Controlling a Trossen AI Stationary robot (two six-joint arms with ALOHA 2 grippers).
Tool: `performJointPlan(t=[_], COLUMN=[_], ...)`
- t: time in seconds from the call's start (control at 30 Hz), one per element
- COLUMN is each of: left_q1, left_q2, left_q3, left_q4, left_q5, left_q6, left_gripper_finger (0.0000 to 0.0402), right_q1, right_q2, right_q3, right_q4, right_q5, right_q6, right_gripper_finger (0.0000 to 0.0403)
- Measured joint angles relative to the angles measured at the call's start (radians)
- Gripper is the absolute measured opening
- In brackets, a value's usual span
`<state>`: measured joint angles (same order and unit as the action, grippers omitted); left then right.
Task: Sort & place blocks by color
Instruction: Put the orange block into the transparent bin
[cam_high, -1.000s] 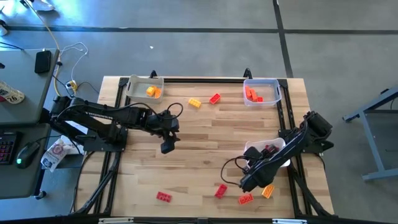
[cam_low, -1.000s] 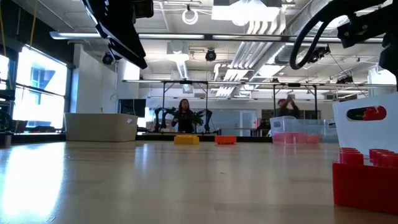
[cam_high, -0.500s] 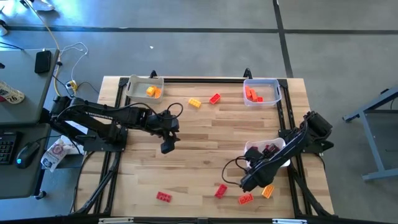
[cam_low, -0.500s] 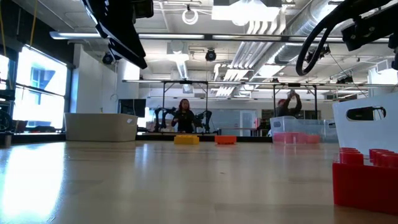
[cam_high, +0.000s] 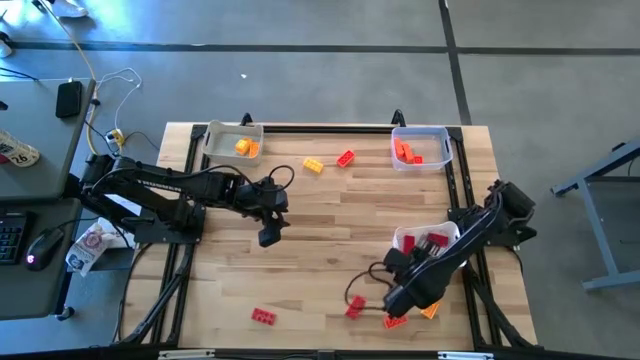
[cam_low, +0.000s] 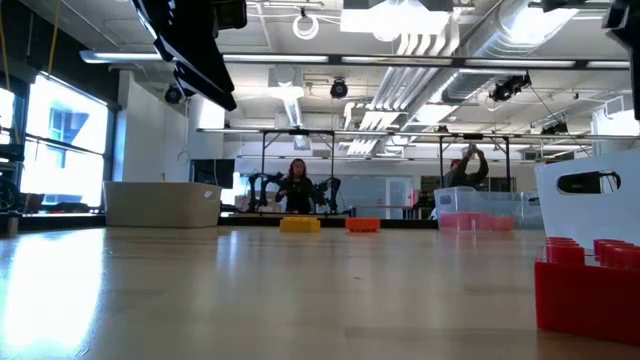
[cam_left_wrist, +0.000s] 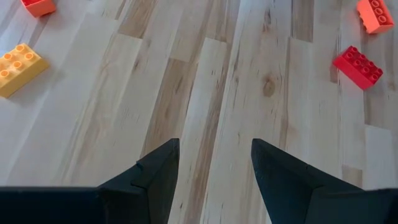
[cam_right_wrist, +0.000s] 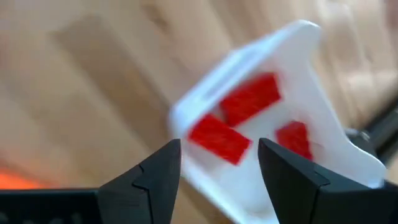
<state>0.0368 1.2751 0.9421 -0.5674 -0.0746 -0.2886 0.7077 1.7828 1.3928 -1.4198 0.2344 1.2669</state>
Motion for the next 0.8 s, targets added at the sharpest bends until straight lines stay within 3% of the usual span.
performJointPlan(t=[0.4, 0.8], left_q1=[0.000, 0.000], left_q2=[0.000, 0.000], left_q3=[0.000, 0.000], left_q4=[0.000, 0.004], left_q5=[0.000, 0.000], left_q6=[-0.026, -0.076], left_gripper_finger=[0.0186, 0.0186], right_q1=[0.090, 0.138], right_q2=[0.000, 0.005], right_q3=[0.046, -0.061], right_q4=[0.310, 0.502], right_q5=[-0.052, -0.093], right_q6=[-0.350, -0.462], right_gripper_finger=[0.0200, 0.0200])
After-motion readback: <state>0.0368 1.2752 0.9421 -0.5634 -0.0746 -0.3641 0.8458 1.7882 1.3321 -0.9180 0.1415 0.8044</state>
